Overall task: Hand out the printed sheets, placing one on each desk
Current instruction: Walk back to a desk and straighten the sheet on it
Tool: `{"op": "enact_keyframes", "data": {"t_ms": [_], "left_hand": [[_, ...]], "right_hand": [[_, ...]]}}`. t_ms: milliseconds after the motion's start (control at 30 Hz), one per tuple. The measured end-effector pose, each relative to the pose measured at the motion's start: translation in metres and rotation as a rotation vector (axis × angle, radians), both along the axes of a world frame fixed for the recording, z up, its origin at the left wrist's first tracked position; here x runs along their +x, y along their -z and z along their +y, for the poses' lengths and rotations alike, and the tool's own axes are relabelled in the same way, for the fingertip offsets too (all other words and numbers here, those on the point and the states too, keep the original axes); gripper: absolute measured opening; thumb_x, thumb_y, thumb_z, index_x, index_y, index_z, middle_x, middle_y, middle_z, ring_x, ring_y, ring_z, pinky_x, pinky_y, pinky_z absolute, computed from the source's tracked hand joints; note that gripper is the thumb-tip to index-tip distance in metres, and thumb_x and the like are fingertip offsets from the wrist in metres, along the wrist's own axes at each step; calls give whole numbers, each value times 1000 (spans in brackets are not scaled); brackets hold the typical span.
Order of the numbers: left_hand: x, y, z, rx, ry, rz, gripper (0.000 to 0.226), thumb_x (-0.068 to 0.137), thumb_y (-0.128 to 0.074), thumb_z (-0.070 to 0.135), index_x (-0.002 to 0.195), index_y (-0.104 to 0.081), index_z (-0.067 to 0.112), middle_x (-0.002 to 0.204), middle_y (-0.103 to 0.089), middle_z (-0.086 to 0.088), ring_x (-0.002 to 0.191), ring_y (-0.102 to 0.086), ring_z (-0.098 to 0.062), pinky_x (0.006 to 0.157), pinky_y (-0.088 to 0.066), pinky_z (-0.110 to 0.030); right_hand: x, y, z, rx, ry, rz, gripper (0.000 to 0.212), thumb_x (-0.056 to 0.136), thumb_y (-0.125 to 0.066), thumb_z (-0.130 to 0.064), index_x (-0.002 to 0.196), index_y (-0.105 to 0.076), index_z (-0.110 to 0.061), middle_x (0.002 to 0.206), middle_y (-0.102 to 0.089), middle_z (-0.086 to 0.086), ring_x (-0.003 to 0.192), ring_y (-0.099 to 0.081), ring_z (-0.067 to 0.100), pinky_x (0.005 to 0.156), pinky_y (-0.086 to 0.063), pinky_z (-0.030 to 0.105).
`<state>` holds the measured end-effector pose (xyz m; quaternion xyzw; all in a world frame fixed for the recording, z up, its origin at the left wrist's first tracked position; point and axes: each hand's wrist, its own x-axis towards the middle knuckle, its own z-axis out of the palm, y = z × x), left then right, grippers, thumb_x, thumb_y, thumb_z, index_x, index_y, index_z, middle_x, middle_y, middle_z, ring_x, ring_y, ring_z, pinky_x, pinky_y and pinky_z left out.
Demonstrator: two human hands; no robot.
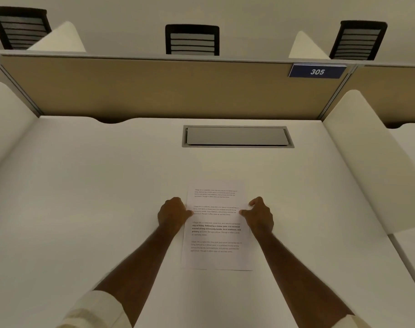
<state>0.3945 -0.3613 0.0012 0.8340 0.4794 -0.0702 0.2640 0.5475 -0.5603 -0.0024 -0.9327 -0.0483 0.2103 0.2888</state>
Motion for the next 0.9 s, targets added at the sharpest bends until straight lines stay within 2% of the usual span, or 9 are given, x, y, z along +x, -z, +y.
{"op": "enact_keyframes", "data": {"t_ms": [100,267,400,567,733,900], "left_hand": [[0,0,0,-8,5,-1,40,78,-77,44,103,-65,16,104,-72,-2,95,-68,-23,74,-51,-32],[-2,1,1,-24,-3,-20,37,77,-78,41,101,-63,18,102,-71,0,87,-63,-18,70,-47,-30],[-5,1,1,-37,-5,-35,39,75,-80,42,101,-61,19,103,-70,1,92,-64,-18,72,-46,-29],[-8,2,1,-44,-21,-59,36,74,-82,42,92,-57,23,102,-70,3,83,-56,-14,71,-44,-28],[-13,3,4,-53,-27,-113,35,80,-75,49,96,-60,22,103,-69,3,85,-57,-14,73,-44,-28],[-15,2,8,-95,-49,-174,33,88,-65,51,100,-62,20,101,-72,-1,92,-69,-22,82,-54,-33]], "right_hand": [[0,0,0,-10,-10,-2,43,80,-78,-33,113,-54,-21,110,-70,1,101,-67,27,80,-47,33],[0,1,-1,-9,-15,5,45,81,-78,-34,115,-52,-20,113,-70,3,103,-66,28,83,-49,35],[0,1,-2,6,-14,5,45,81,-78,-34,115,-52,-20,114,-69,3,103,-66,28,82,-48,35],[-1,1,-2,14,-19,-2,44,82,-78,-34,115,-51,-20,114,-69,4,101,-66,28,79,-45,33],[2,3,-3,12,-23,6,43,84,-74,-38,117,-53,-19,117,-69,4,106,-66,28,88,-50,38],[6,-1,-2,45,-8,3,39,88,-69,-40,118,-56,-18,120,-70,4,109,-66,28,91,-51,38]]}}
